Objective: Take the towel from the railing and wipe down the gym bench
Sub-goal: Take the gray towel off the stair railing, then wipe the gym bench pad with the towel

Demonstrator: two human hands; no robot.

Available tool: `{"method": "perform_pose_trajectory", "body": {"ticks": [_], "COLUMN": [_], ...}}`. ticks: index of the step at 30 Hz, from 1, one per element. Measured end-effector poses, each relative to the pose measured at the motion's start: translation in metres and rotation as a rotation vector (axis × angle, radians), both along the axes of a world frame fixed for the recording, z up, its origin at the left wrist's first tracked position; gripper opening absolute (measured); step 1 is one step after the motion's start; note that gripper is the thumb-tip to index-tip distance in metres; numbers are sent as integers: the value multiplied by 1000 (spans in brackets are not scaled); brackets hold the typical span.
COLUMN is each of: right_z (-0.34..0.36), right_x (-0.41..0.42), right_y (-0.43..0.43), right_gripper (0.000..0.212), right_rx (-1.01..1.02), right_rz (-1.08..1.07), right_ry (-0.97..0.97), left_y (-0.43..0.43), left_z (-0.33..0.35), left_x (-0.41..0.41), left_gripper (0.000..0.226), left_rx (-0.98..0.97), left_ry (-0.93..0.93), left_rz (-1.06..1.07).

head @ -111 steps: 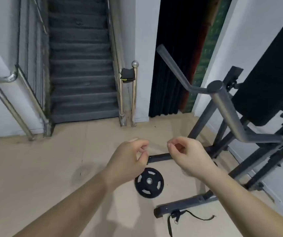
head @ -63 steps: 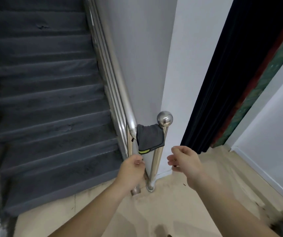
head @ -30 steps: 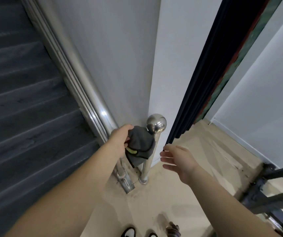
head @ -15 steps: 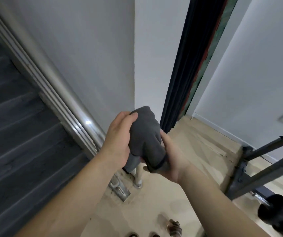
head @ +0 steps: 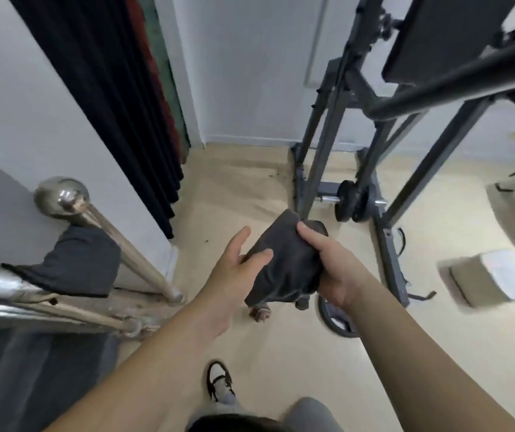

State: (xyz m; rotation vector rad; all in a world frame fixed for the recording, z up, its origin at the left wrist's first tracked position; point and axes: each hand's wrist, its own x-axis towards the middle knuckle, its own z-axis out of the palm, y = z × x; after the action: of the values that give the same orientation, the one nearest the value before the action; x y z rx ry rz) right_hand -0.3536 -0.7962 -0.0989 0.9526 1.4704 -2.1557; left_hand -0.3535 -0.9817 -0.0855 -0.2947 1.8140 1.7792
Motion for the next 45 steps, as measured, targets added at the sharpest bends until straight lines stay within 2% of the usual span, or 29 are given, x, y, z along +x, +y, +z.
{"method": "perform_pose_trajectory", "body": {"ticks": [3,6,11,15,19,22,25,28,31,32,36,40,42,45], "right_z": [-11,-16,-13,-6,2,4,1,-5,-9,-11,-13,-6,-5,-6], "right_x": [68,149,303,412,484,512,527,536,538,538,539,543,545,541], "right_y": [75,153,289,386,463,515,561,628,713,741,842,931,978,1055], "right_gripper": [51,35,27,32,28,25,24,34,15,14,33,28,30,31], "right_rx": [45,89,87,185,248,239,242,303,339,346,350,318,304,287], "right_rz": [-133,-280,-549,-750,-923,-968,-942,-909,-893,-905,-971,-1012,-1038,-1037], "right_ry": [-39,-65,-58,-69,-88,-78,-81,-104,-126,-136,-163,-86,-23,29], "left_y": [76,162,321,439,530,591,644,713,803,834,946,1049,1099,1173], "left_z": [-10,-14,-33,-30,-16,-21,-34,-45,-48,-46,-30,-21,-23,-36], "left_x": [37,84,187,267,326,350,359,358,350,349,352,355,354,347], "left_gripper": [67,60,52,43,43,39,34,24,17,18,30,22,26,37], "left_rx": [-64,-83,-135,-169,-177,-198,-248,-256,-217,-207,-115,-54,-71,-117], "left_ry": [32,98,204,284,376,454,501,436,353,332,209,155,130,-71], "left_rz": [-204,-422,-797,-1045,-1271,-1423,-1424,-1347,-1309,-1305,-1294,-1211,-1156,-1098]}}
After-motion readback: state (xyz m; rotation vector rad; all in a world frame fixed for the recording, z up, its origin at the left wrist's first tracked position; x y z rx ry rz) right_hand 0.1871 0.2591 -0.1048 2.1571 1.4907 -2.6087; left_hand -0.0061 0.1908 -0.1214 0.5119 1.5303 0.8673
